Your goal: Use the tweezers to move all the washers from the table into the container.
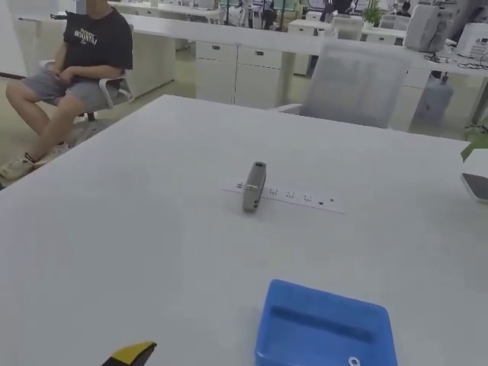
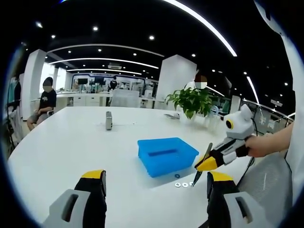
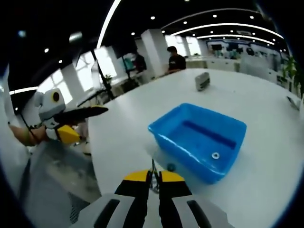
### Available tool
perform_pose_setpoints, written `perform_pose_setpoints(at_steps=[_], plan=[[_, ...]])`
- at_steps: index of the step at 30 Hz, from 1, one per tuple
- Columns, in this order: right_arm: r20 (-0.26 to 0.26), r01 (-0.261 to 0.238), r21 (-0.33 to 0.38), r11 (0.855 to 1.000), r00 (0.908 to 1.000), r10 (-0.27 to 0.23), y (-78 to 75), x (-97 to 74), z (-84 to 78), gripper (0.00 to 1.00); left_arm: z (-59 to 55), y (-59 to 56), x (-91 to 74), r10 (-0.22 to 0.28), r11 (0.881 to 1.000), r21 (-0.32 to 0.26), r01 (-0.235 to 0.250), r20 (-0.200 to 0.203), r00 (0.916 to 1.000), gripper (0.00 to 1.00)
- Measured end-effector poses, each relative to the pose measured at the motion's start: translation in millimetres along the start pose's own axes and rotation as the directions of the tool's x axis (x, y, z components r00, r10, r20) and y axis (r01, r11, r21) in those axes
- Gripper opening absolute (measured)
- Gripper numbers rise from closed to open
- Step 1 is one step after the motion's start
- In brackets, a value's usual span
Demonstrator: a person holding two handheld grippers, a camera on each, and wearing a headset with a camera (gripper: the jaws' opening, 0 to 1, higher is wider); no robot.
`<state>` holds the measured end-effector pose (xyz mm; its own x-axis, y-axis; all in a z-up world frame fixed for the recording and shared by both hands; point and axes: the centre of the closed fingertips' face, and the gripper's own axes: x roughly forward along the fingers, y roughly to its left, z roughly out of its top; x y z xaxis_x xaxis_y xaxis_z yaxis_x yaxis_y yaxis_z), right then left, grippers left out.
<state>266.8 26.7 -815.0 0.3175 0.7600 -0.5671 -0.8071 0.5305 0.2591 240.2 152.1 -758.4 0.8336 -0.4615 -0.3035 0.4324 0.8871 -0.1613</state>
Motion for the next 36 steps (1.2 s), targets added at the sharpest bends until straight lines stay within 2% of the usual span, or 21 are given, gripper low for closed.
perform_pose_setpoints(at_steps=[3,5,7,8,10,12,14,15,16,18,20,24,30,34,36], plan=[[-0.032,-0.005,-0.135,0.991,0.9995,0.001,7.7,0.9,-1.4,0.04,-0.8,0.2,0.1,0.002,1.000,0.003,-0.002,-0.004,1.0000,0.89],[-0.057,-0.023,-0.243,0.970,0.9983,0.009,15.6,3.6,-4.3,0.04,-1.2,-0.1,0.1,0.001,1.000,0.003,-0.001,-0.006,1.0000,0.89],[-0.077,-0.030,-0.349,0.937,0.9970,0.003,20.9,4.6,-8.2,0.03,-1.7,-0.1,0.3,0.001,1.000,0.007,-0.001,-0.009,1.0000,0.89],[-0.087,-0.025,-0.404,0.914,0.9962,-0.011,22.8,3.6,-9.7,0.03,-1.8,0.0,0.3,0.001,1.000,0.008,-0.001,-0.010,1.0000,0.89],[-0.089,-0.030,-0.457,0.889,0.9960,-0.012,24.9,3.4,-11.9,0.03,-1.8,0.5,0.1,0.003,1.000,0.008,-0.003,-0.010,0.9999,0.89],[-0.094,-0.038,-0.491,0.870,0.9955,-0.009,27.3,3.4,-12.7,0.03,-1.2,0.8,0.0,0.004,1.000,0.007,-0.004,-0.007,1.0000,0.89],[-0.107,-0.033,-0.540,0.841,0.9938,-0.030,28.8,2.8,-11.1,0.02,-0.3,0.8,-0.1,0.003,1.000,0.005,-0.003,-0.002,1.0000,0.89],[-0.113,-0.036,-0.531,0.846,0.9932,-0.028,31.1,3.3,-11.2,0.02,-0.3,0.6,-0.1,0.002,1.000,0.004,-0.002,-0.001,1.0000,0.89],[-0.126,-0.037,-0.540,0.841,0.9913,-0.037,31.2,3.3,-10.9,0.02,-0.2,0.2,0.0,0.000,1.000,0.004,0.000,-0.001,1.0000,0.89],[-0.115,-0.032,-0.552,0.833,0.9927,-0.038,33.1,1.8,-5.6,0.02,-0.7,-0.2,0.0,-0.001,1.000,0.006,0.001,-0.005,1.0000,0.89],[-0.092,-0.021,-0.554,0.832,0.9951,-0.036,35.3,-1.7,4.9,0.02,-1.0,0.3,0.1,0.001,1.000,0.009,-0.001,-0.007,1.0000,0.89],[-0.043,0.014,-0.585,0.811,0.9979,-0.049,33.4,-11.1,32.1,0.02,-0.3,1.0,-0.2,0.002,1.000,0.001,-0.002,-0.001,1.0000,0.89],[0.038,0.075,-0.580,0.811,0.9971,-0.065,21.4,-24.2,69.8,0.02,-1.6,0.2,0.4,-0.001,1.000,0.008,0.001,-0.010,1.0000,0.89],[0.068,0.103,-0.568,0.816,0.9947,-0.078,11.7,-29.3,83.5,0.02,-1.1,1.3,0.3,0.003,1.000,0.004,-0.003,-0.007,1.0000,0.89],[0.079,0.112,-0.552,0.826,0.9935,-0.082,6.2,-30.7,88.3,0.02,-0.9,1.3,0.3,0.002,1.000,0.006,-0.002,-0.006,1.0000,0.89]])
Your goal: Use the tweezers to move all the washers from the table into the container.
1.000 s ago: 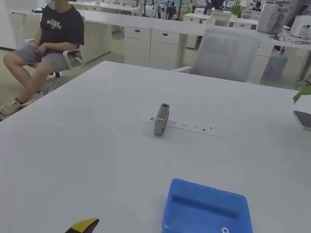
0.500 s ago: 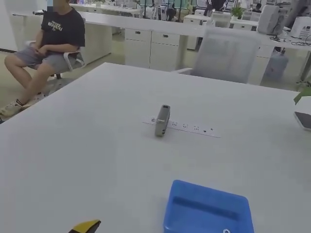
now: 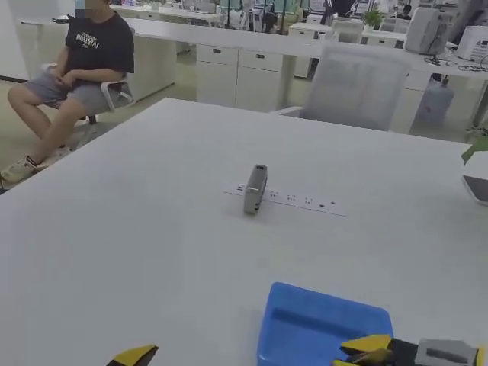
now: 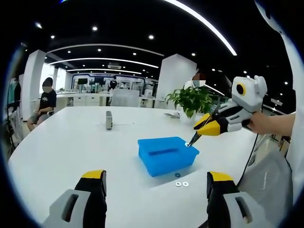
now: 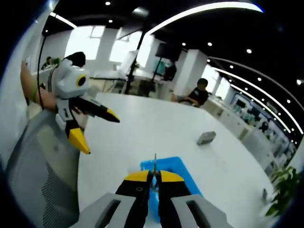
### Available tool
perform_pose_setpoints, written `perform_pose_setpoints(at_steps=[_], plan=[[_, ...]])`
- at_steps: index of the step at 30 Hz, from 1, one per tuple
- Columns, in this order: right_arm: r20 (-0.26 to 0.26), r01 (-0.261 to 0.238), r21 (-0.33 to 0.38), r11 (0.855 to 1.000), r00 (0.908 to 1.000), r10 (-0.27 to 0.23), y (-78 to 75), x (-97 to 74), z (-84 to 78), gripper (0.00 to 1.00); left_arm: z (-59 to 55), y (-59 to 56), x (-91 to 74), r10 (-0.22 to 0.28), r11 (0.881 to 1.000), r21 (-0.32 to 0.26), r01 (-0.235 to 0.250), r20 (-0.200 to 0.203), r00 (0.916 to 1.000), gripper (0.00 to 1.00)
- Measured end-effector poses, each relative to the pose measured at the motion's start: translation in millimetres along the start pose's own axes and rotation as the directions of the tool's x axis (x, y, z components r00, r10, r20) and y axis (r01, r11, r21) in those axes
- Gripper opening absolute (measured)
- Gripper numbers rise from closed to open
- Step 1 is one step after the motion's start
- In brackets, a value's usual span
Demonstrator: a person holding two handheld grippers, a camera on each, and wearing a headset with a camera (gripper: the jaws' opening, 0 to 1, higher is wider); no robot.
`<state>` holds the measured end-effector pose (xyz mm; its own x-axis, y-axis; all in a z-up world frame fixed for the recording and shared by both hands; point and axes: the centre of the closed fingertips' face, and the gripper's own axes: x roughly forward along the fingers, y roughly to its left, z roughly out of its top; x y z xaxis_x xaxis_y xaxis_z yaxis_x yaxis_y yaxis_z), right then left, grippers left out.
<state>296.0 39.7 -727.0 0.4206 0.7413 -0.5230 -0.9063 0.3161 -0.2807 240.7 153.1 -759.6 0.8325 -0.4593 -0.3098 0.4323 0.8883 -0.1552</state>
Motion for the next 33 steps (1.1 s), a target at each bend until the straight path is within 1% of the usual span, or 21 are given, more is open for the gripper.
perform_pose_setpoints(at_steps=[4,6,7,9,10,11,12,13,14,15,16,19,20,22,23,24,25,27,28,29,33], plan=[[-0.014,0.056,0.064,0.996,0.9984,-0.055,-21.5,2.5,-9.4,0.02,-0.8,-0.7,0.2,-0.003,1.000,0.006,0.003,-0.005,1.0000,0.89],[-0.021,0.072,0.108,0.992,0.9973,-0.070,-30.4,4.5,-13.7,0.02,-0.8,-1.1,0.1,-0.005,1.000,0.004,0.005,-0.005,1.0000,0.89],[-0.024,0.081,0.135,0.988,0.9966,-0.079,-33.5,4.8,-15.3,0.02,-0.8,-1.0,0.1,-0.005,1.000,0.005,0.005,-0.005,1.0000,0.89],[-0.028,0.094,0.223,0.970,0.9955,-0.091,-41.9,7.9,-19.6,0.02,-0.6,-1.2,0.1,-0.006,1.000,0.004,0.006,-0.004,1.0000,0.89],[-0.037,0.101,0.293,0.951,0.9949,-0.094,-47.1,10.6,-24.1,0.02,-0.8,-1.1,-0.2,-0.006,1.000,0.005,0.006,-0.004,1.0000,0.89],[-0.028,0.090,0.332,0.939,0.9959,-0.086,-49.2,12.9,-25.0,0.02,-0.8,-1.2,-0.2,-0.007,1.000,0.005,0.007,-0.004,1.0000,0.89],[-0.026,0.093,0.408,0.908,0.9956,-0.090,-54.3,16.2,-29.1,0.02,-0.8,-1.3,-0.3,-0.007,1.000,0.004,0.007,-0.004,1.0000,0.89],[-0.024,0.087,0.456,0.886,0.9960,-0.086,-57.0,18.9,-31.8,0.02,-1.0,-1.2,-0.4,-0.007,1.000,0.003,0.007,-0.005,1.0000,0.89],[-0.004,0.075,0.511,0.856,0.9964,-0.085,-61.1,22.7,-33.7,0.02,-1.3,-1.1,-0.6,-0.007,1.000,0.003,0.007,-0.007,1.0000,0.89],[-0.002,0.072,0.539,0.840,0.9965,-0.084,-63.8,25.3,-36.4,0.02,-1.3,-1.1,-0.7,-0.007,1.000,0.003,0.007,-0.007,1.0000,0.89],[-0.011,0.066,0.577,0.814,0.9973,-0.073,-64.9,28.2,-40.8,0.02,-1.3,-1.1,-0.8,-0.006,1.000,0.001,0.006,-0.007,1.0000,0.89],[-0.041,0.070,0.623,0.779,0.9975,-0.057,-67.6,34.9,-50.9,0.02,-1.5,-0.1,-1.4,-0.002,1.000,-0.001,0.002,-0.007,1.0000,0.89],[-0.041,0.073,0.626,0.776,0.9973,-0.060,-70.3,36.9,-52.7,0.02,-1.4,0.1,-1.5,-0.001,1.000,-0.003,0.001,-0.006,1.0000,0.89],[-0.058,0.066,0.651,0.756,0.9976,-0.036,-69.5,40.7,-57.8,0.02,-1.3,0.3,-1.6,-0.001,1.000,-0.004,0.001,-0.006,1.0000,0.89],[-0.059,0.072,0.652,0.755,0.9973,-0.044,-71.7,43.0,-59.2,0.02,-1.3,0.2,-1.6,-0.001,1.000,-0.004,0.001,-0.006,1.0000,0.89],[-0.070,0.074,0.659,0.748,0.9969,-0.038,-71.2,44.9,-61.7,0.02,-1.4,0.1,-1.4,-0.002,1.000,-0.003,0.002,-0.007,1.0000,0.89],[-0.082,0.077,0.671,0.738,0.9962,-0.029,-70.1,47.2,-64.3,0.02,-1.6,0.0,-1.4,-0.003,1.000,-0.003,0.003,-0.008,1.0000,0.89],[-0.092,0.082,0.670,0.738,0.9954,-0.026,-69.9,51.3,-67.3,0.02,-2.6,-0.5,-1.2,-0.005,1.000,-0.003,0.005,-0.014,0.9999,0.89],[-0.107,0.087,0.674,0.733,0.9940,-0.019,-69.3,53.8,-70.4,0.02,-3.1,-1.1,-1.1,-0.007,1.000,-0.001,0.007,-0.018,0.9998,0.89],[-0.117,0.095,0.669,0.737,0.9929,-0.022,-69.6,55.9,-72.8,0.02,-3.4,-1.9,-0.9,-0.009,1.000,0.000,0.009,-0.020,0.9998,0.88],[-0.134,0.103,0.664,0.741,0.9908,-0.018,-69.5,60.0,-76.3,0.02,-4.0,-2.6,-0.7,-0.012,1.000,0.000,0.013,-0.025,0.9996,0.88]])
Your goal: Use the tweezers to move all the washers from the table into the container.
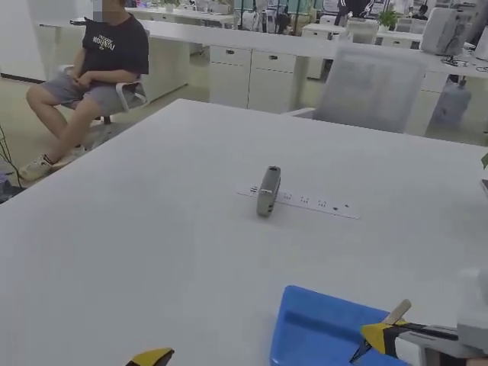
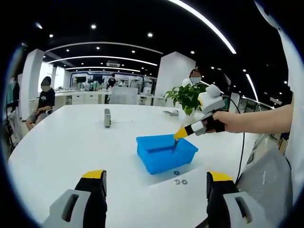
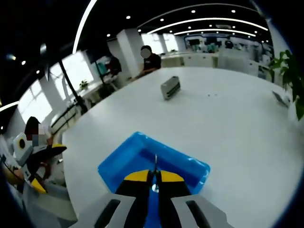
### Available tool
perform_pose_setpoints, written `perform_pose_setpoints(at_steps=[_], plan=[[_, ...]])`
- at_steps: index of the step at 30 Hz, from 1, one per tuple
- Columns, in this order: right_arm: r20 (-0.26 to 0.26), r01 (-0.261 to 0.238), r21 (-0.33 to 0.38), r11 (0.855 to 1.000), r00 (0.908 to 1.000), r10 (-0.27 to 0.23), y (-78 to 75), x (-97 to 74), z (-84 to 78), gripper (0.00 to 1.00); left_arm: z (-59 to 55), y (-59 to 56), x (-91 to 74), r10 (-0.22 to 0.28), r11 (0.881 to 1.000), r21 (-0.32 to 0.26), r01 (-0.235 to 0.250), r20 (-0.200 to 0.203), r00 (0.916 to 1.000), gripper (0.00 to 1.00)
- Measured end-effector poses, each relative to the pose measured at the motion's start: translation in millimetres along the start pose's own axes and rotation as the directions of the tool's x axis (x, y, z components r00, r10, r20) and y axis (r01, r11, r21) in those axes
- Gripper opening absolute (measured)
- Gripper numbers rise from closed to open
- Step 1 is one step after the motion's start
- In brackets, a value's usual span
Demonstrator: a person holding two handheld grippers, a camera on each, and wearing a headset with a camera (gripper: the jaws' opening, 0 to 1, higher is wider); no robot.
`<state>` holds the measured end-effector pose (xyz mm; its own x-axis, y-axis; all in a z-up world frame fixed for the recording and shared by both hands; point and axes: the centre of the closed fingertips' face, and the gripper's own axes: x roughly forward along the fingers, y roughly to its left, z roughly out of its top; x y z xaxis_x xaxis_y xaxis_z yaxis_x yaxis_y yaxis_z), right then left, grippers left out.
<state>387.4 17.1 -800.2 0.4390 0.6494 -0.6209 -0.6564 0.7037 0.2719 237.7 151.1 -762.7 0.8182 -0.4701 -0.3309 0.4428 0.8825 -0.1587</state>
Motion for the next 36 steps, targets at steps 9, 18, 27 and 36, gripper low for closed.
perform_pose_setpoints(at_steps=[9,18,27,36], plan=[[-0.024,0.003,-0.046,0.999,0.9997,-0.004,-0.6,4.3,-5.8,0.02,-0.8,-0.2,0.2,-0.001,1.000,0.001,0.001,-0.007,1.0000,0.88],[-0.043,-0.009,-0.168,0.986,0.9991,0.001,0.0,7.5,-10.5,0.03,-1.6,0.4,0.5,0.000,1.000,0.001,0.000,-0.011,0.9999,0.88],[-0.010,-0.014,-0.217,0.976,0.9999,0.012,10.5,-4.5,-5.0,0.04,-3.3,0.8,0.7,0.005,1.000,0.001,-0.005,-0.017,0.9998,0.88],[0.123,-0.049,-0.278,0.959,0.9887,0.086,41.7,-38.1,21.4,0.03,-3.6,0.1,1.0,0.000,1.000,-0.003,0.000,-0.018,0.9998,0.88]])
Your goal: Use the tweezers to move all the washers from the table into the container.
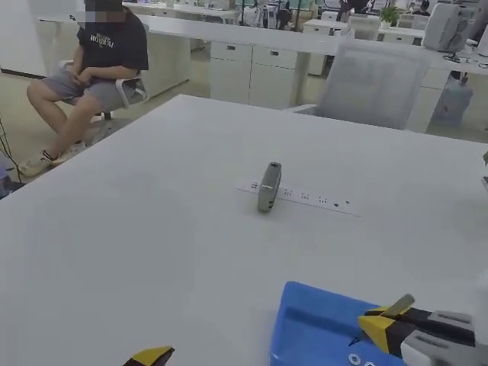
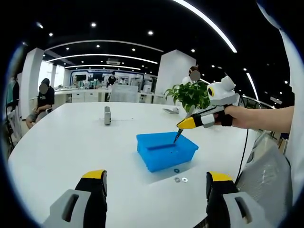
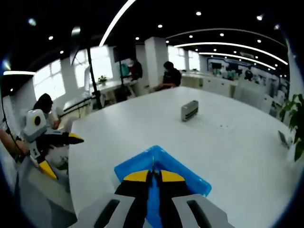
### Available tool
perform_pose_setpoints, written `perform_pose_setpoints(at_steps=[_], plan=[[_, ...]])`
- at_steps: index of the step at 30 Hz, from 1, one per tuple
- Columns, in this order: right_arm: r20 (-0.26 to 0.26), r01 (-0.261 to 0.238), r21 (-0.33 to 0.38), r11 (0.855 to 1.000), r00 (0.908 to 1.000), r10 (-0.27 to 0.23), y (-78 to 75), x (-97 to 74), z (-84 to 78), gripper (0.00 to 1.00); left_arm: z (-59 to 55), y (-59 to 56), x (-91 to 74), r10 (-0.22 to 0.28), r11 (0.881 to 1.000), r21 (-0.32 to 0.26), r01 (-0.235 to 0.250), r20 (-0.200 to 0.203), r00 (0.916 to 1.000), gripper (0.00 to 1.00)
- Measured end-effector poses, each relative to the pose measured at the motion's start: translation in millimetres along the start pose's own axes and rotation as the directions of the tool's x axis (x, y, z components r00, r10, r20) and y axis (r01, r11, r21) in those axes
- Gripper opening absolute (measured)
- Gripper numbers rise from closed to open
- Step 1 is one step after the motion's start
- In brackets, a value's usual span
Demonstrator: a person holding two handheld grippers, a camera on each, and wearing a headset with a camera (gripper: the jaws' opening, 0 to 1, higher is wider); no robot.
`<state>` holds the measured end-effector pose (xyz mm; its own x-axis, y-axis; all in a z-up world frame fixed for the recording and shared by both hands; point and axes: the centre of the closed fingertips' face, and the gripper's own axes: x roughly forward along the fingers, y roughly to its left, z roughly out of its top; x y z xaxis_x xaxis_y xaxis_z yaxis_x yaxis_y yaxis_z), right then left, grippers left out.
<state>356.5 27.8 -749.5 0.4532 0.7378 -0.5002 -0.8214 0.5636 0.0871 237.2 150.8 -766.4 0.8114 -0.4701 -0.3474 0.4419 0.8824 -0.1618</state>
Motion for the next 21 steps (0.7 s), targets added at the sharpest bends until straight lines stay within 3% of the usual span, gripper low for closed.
perform_pose_setpoints(at_steps=[3,8,9,11,15,21], plan=[[0.029,-0.044,0.003,0.999,0.9986,0.043,15.9,-7.1,5.3,0.03,-1.0,-0.8,0.3,-0.005,1.000,0.002,0.005,-0.006,1.0000,0.88],[0.023,-0.122,0.021,0.992,0.9924,0.121,45.5,-10.1,-0.5,0.03,-1.9,-2.8,0.4,-0.014,1.000,0.004,0.014,-0.011,0.9998,0.88],[0.009,-0.146,0.021,0.989,0.9893,0.146,52.9,-9.9,-5.9,0.03,-2.2,-3.2,0.4,-0.016,1.000,0.004,0.016,-0.013,0.9998,0.88],[-0.006,-0.148,0.019,0.989,0.9889,0.148,57.0,-8.0,-14.2,0.03,-2.5,-3.7,0.5,-0.019,1.000,0.003,0.019,-0.014,0.9997,0.88],[-0.055,-0.171,0.076,0.982,0.9831,0.175,64.2,-3.5,-39.8,0.03,-2.7,-3.7,0.3,-0.021,1.000,0.002,0.021,-0.015,0.9997,0.87],[-0.120,-0.170,0.132,0.977,0.9753,0.186,70.3,2.5,-68.1,0.03,-2.5,-3.0,-0.4,-0.022,1.000,-0.019,0.022,-0.010,0.9997,0.87]])
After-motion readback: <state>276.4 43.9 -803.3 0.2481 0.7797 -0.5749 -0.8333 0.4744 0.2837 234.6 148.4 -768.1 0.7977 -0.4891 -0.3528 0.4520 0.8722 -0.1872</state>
